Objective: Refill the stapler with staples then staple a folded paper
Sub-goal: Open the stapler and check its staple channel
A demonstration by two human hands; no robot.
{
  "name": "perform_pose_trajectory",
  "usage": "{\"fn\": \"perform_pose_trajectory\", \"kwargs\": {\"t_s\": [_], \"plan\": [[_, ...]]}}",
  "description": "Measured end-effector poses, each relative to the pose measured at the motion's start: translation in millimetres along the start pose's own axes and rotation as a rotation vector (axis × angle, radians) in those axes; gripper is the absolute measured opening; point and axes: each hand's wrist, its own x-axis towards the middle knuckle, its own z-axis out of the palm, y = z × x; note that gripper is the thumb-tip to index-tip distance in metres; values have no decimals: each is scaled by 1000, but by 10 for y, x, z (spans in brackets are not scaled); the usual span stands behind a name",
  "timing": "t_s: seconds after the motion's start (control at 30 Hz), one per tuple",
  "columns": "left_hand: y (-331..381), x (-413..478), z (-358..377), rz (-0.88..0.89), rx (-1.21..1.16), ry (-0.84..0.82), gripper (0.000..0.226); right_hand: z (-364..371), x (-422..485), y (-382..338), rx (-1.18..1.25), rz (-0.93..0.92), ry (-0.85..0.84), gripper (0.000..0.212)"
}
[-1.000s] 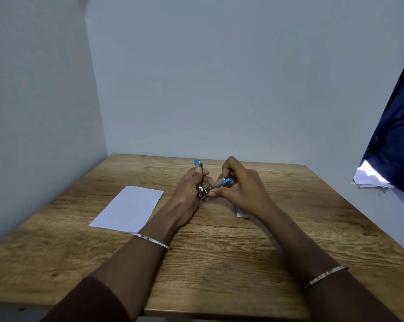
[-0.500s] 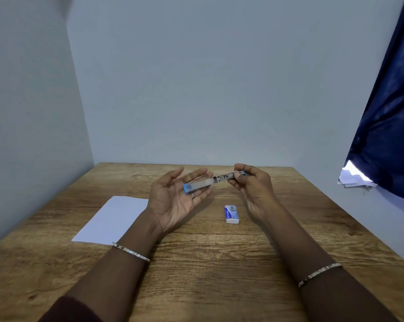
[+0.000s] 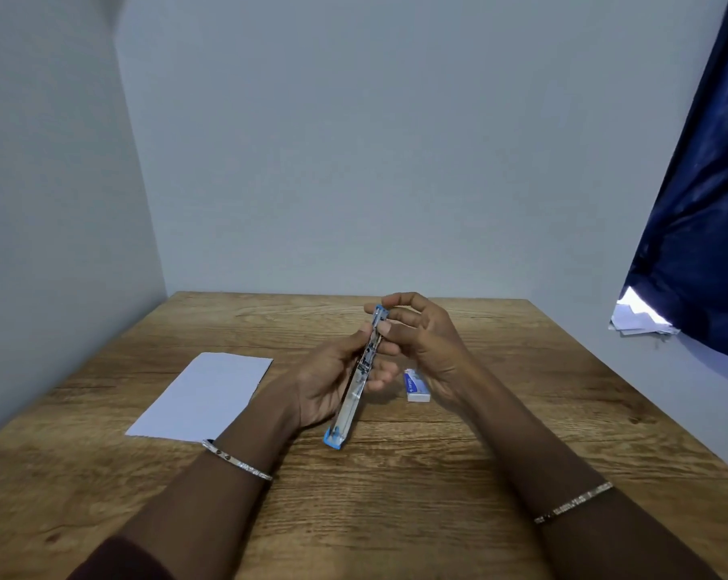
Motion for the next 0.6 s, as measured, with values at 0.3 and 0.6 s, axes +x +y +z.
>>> {"fn": "perform_pose_trajectory", "kwargs": {"t_s": [0.3, 0.6], "plan": [[29, -2, 32, 127, 57, 150, 38, 112, -49, 43, -649, -295, 179, 10], [5, 6, 69, 154, 161, 166, 42, 175, -103, 38, -777, -355, 106, 8]]}}
